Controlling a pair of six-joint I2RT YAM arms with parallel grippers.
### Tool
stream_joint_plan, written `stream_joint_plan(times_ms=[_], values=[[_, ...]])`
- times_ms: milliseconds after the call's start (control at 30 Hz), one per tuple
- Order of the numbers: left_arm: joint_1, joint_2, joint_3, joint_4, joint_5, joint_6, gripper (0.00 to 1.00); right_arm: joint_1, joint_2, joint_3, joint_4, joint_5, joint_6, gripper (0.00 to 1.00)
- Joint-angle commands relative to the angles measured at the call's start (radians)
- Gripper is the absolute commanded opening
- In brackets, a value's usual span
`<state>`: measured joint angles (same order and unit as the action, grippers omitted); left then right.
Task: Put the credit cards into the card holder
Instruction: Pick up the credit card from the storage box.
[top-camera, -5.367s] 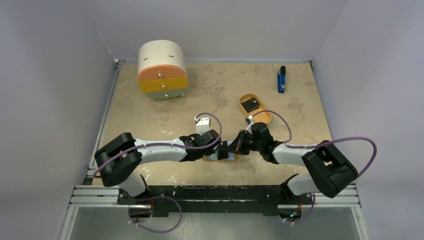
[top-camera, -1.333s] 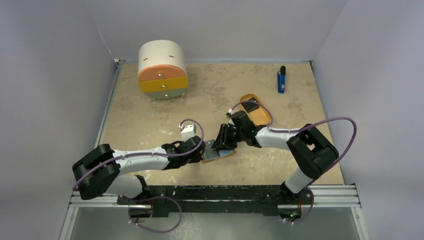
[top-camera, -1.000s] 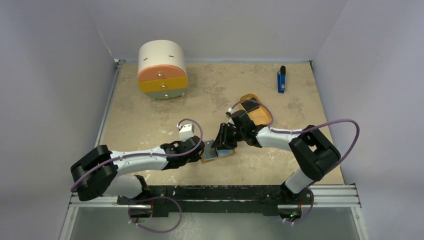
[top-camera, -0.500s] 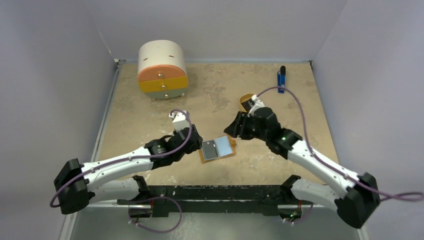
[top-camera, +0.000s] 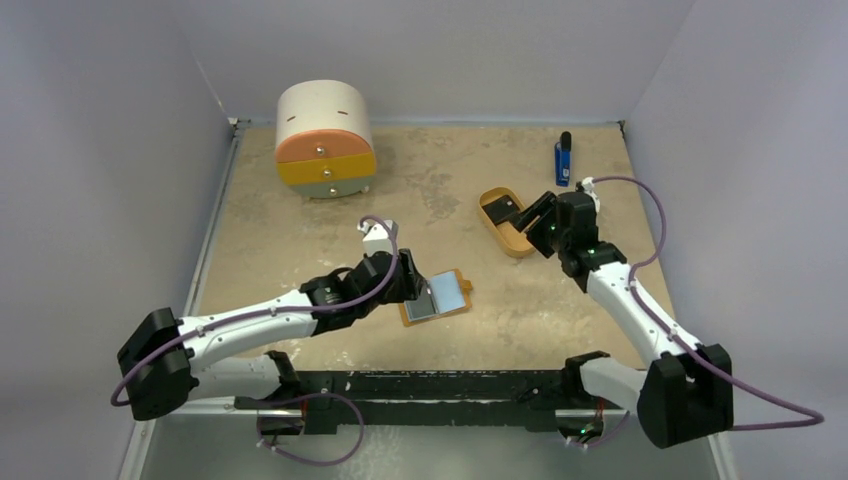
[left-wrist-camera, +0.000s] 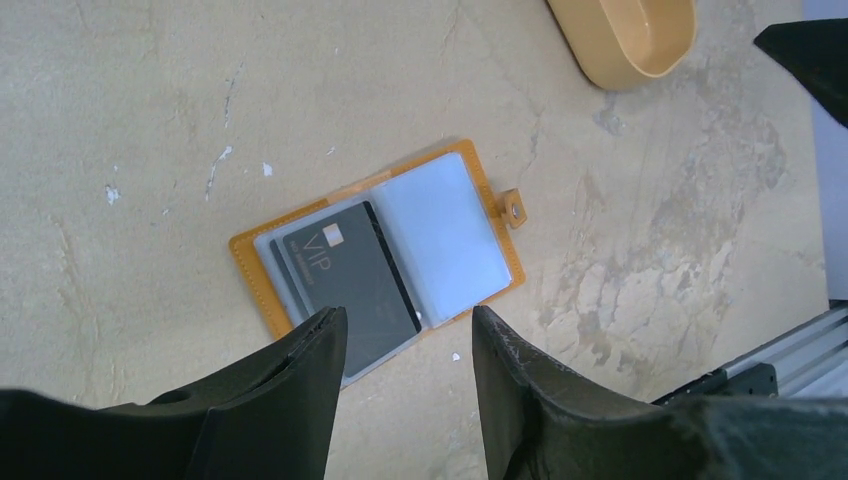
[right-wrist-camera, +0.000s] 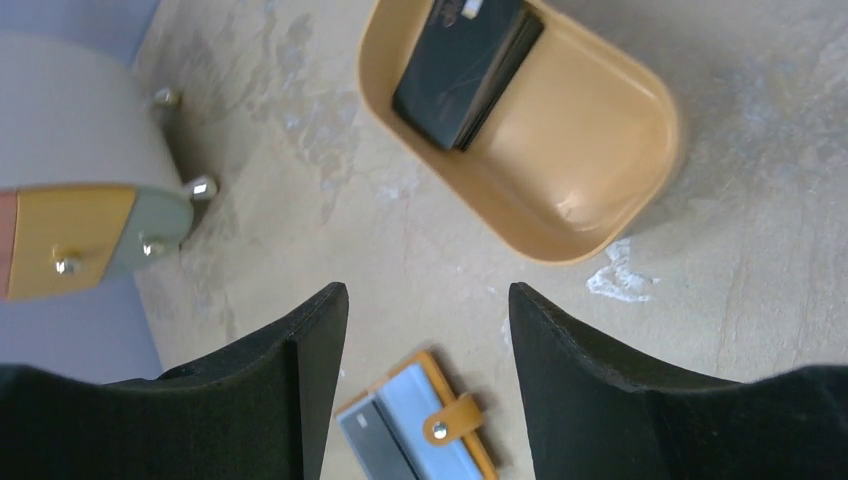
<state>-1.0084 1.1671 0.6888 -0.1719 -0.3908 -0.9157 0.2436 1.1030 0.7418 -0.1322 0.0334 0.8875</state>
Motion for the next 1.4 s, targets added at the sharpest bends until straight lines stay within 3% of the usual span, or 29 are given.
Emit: stream_joint_plan(times_ms=[0,300,600,1067,1367], values=[[0.000,-0.092,-0.022,-0.012,-0.044,-0.021,0.48,-0.049,0.055,-0.016,0.140,0.060,0.150,0.63],[0.001,-0.192,-0.118,-0.049,-0.089,-0.098,0.47,-0.057,0.335,0.088,0.232,0.072,0.323,0.61],[0.001,-0.193,-0.135,-0.064,-0.091,-0.111,0.46,-0.056,0.491,0.142,0.278,0.137,0.387,0.61],[0.001,-0.181,-0.136,-0.077,-0.105,-0.114,0.43,-0.056,0.644,0.219,0.277,0.128,0.379,0.59],[0.001,-0.169,-0.129,-0.087,-0.117,-0.096,0.41,-0.056,0.686,0.209,0.284,0.083,0.360,0.53]])
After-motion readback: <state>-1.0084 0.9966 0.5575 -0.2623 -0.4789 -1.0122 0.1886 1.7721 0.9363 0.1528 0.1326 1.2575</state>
